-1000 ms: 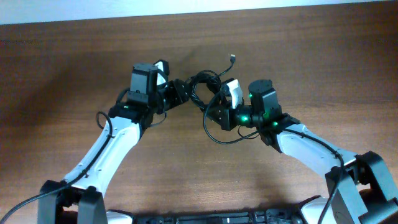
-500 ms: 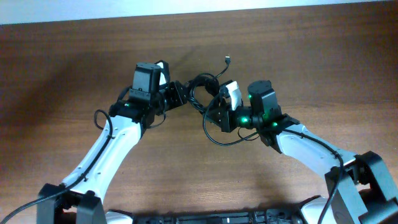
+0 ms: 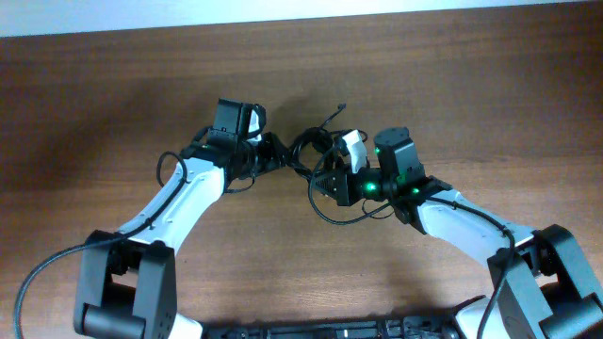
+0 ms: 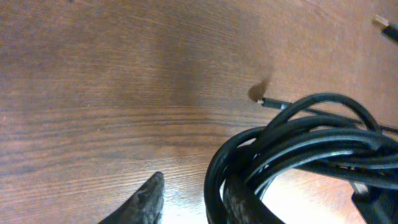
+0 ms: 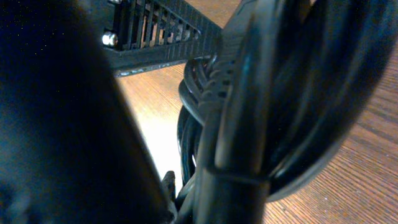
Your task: Untangle cables
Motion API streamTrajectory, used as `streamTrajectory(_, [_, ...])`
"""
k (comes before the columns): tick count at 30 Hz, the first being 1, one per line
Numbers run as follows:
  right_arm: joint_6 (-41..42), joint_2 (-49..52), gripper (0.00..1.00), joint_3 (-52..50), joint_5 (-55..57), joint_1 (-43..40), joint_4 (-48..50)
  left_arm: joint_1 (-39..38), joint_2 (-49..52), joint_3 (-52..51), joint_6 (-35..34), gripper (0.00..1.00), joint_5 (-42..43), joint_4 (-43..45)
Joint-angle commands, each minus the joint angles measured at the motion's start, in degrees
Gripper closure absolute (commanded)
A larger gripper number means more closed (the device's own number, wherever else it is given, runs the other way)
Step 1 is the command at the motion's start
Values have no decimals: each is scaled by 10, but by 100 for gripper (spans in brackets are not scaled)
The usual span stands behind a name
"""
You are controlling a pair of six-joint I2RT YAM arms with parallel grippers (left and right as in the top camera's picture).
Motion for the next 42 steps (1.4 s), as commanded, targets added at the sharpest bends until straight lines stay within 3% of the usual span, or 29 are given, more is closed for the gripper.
streamTrajectory(1, [-14,-12,96,23,-1,-1,34,-33,19,-9,87,63,87,-22])
streamTrajectory(5, [-13,-12,96,23,-1,-1,49,-57,19,-9,117,62,92,-41])
streamTrajectory(9, [-13,-12,96,23,-1,-1,85,-57,19,-9,117,73,90,-85])
streamTrajectory(13, [-13,-12,96,23,-1,-1,82,-50,19,-9,119,85,24,-103])
streamTrajectory(16, [-13,-12,96,23,-1,-1,76,-9,8,10,119,93,22,-127])
streamTrajectory(17, [-13,-12,95,23,-1,-1,76,13,-4,26,119,99,12,-140])
streamTrajectory(20, [-13,-12,72,23,-1,-1,76,42,-38,41,154,100,-4,-144])
streamTrajectory(21, [-12,-12,54,23,-1,-1,76,48,-56,41,165,100,-30,-144])
streamTrajectory(24, [-4,-12,27,23,-1,-2,76,50,-79,41,167,100,-126,-144])
streamTrajectory(30, [-5,-11,14,23,28,-2,76,50,-80,41,299,100,-135,-139])
streamTrajectory(31, [-5,-10,13,23,43,-2,76,50,-80,41,298,94,-135,-139])
streamTrajectory(32, [-5,-10,13,23,51,-2,74,50,-80,41,298,76,-136,-140])
streamTrajectory(33, [-5,-10,13,23,51,-2,73,50,-80,41,298,51,-136,-139])
streamTrajectory(35, [-5,-10,13,23,51,-2,71,50,-80,40,299,40,-153,-139])
streamTrajectory(37, [-5,-10,13,23,51,-2,68,50,-77,39,298,1,-187,-139])
streamTrajectory(42, [-5,-10,12,23,51,-2,54,50,-65,39,255,1,-191,-138])
